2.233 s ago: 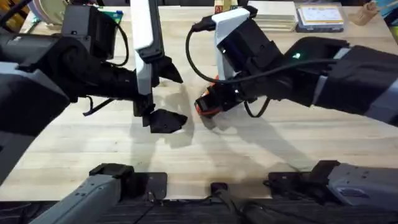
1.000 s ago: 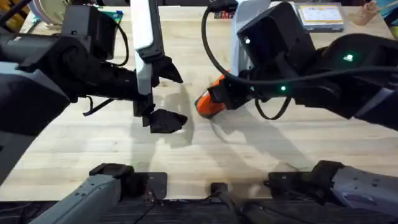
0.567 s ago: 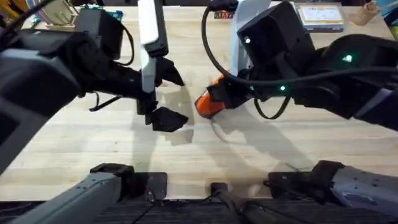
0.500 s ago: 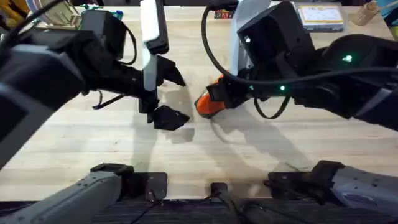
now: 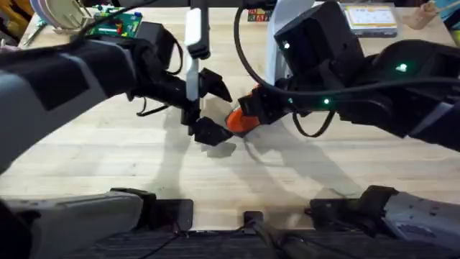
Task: Unzip the bag, pick up the pens from the table one at a time and place them inside, then zip the bag closed.
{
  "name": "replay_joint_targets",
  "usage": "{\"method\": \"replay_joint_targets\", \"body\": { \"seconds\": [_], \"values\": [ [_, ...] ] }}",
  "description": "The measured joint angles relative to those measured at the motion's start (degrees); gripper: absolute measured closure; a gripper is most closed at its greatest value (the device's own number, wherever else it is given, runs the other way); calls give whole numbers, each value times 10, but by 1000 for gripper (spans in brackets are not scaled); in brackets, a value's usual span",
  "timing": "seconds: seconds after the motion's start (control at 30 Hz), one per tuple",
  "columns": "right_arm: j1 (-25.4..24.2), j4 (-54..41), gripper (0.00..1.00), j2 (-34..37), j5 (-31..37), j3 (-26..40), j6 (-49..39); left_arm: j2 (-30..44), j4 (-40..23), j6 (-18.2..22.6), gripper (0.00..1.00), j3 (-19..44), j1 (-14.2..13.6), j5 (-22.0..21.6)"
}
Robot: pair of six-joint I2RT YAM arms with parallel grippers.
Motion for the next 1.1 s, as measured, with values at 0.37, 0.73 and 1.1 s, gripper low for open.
{"method": "replay_joint_targets", "body": {
  "seconds": [0.37, 0.73, 1.1],
  "values": [
    [0, 0, 970, 0, 0, 0, 1, 60, 118, -55, 5, 0, -46, 14],
    [0, 0, 971, 0, 4, -1, 1, 88, 139, -119, 908, 0, -59, 7],
    [-30, -7, 970, 0, 3, -1, 1, 88, 140, -123, 957, 0, -59, 6]
  ]
}}
